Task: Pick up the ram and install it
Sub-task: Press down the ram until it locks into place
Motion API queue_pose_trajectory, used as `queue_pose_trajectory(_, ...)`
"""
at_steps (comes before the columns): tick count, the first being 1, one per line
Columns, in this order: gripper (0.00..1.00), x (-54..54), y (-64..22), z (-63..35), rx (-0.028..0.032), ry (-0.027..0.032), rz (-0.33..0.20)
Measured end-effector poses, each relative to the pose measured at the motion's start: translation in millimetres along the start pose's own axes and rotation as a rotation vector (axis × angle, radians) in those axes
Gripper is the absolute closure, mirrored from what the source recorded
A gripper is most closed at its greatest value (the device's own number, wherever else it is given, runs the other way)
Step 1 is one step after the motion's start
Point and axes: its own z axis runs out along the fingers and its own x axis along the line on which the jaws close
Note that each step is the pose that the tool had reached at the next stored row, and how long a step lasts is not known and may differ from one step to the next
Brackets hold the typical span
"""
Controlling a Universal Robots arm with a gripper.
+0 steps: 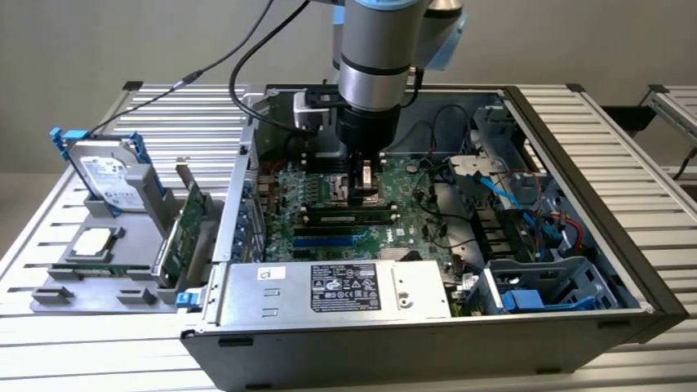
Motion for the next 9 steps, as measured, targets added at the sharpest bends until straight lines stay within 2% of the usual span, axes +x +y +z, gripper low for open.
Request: queue_pose_trajectory(9, 0.89, 0.0, 0.1, -1.0, -0.0001, 0.0001, 0.000)
